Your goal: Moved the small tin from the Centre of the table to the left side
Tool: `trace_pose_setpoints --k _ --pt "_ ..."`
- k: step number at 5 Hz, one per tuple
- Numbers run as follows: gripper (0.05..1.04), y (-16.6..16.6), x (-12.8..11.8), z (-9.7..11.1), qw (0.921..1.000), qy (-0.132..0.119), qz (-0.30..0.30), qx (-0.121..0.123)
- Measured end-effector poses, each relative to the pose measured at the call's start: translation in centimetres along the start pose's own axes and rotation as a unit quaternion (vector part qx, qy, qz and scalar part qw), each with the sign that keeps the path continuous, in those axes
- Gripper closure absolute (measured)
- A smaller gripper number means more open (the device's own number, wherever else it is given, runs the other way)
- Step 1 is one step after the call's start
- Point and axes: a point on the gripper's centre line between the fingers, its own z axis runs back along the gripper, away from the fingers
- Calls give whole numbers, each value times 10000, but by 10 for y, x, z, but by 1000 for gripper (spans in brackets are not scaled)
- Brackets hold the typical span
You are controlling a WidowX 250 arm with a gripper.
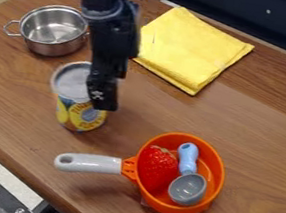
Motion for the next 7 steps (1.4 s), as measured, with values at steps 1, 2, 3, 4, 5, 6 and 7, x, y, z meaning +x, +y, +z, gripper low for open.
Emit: trace_pose_setpoints --k 1,2,3,4,5,6,7 --pt "85 3 -22 0 9999 -38 -157 28" --pt "85 3 -42 1 9985 2 -555 -19" --pt "85 0 -64 2 9939 133 -1068 -233" --pt "85 0 -82 1 9886 207 -1458 -316" --pt "85 11 -98 0 9850 306 -1673 -285" --pt "85 28 -107 1 9831 343 -1762 -368" --pt "85 38 -112 1 9824 360 -1792 -372"
